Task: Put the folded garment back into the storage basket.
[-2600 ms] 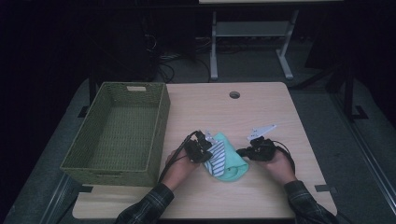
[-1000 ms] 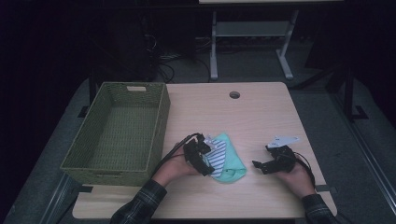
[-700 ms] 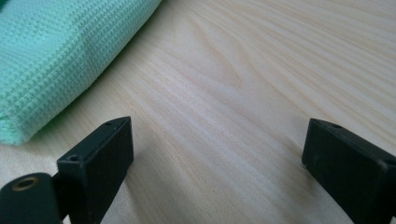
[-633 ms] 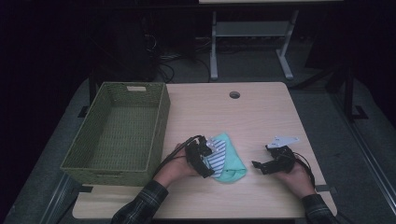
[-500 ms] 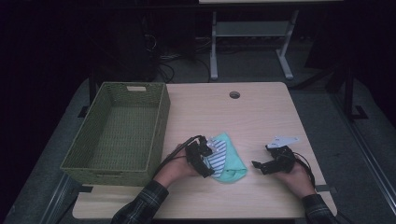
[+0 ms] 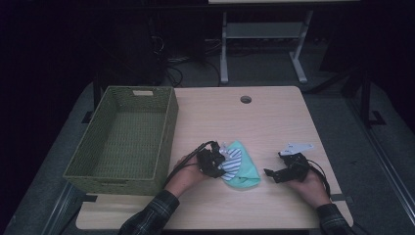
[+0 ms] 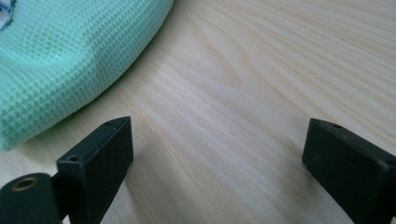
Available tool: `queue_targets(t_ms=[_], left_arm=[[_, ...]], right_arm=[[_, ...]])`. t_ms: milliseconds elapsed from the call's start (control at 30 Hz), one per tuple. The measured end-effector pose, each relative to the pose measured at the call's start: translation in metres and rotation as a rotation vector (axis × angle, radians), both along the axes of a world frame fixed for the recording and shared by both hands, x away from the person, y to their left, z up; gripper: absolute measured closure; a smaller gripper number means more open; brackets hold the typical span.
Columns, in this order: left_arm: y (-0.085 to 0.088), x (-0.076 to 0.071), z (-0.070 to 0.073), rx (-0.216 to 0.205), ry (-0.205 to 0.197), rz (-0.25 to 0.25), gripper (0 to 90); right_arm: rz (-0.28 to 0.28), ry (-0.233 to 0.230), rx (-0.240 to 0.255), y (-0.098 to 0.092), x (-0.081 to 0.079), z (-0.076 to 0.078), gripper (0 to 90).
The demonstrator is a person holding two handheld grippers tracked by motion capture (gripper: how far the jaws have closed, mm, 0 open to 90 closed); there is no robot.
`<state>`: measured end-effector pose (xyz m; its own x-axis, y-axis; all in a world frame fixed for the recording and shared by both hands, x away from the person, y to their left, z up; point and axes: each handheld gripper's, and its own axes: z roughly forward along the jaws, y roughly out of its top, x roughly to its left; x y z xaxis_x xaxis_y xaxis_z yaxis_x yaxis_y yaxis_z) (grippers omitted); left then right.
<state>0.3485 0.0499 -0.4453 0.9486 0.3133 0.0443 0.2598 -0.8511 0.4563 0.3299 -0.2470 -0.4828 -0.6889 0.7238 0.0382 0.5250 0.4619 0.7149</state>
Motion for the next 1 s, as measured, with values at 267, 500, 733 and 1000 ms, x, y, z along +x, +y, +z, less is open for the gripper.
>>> queue_targets(t_ms=[267, 500, 733, 1000], left_arm=[[0.002, 0.003, 0.002, -0.039, 0.036, 0.04, 73.1], [0.008, 0.004, 0.012, -0.087, 0.069, 0.058, 73.2], [0.011, 0.006, 0.026, -0.117, 0.088, 0.059, 73.2], [0.014, 0.008, 0.046, -0.155, 0.09, 0.079, 73.1]], right_arm=[[-0.001, 0.0, 0.001, 0.0, 0.0, 0.0, 8.3], [-0.002, 0.0, 0.001, 0.0, 0.0, 0.0, 8.2], [-0.003, -0.001, 0.003, 0.0, 0.0, 0.0, 8.2], [-0.003, -0.001, 0.004, 0.0, 0.0, 0.0, 8.2]])
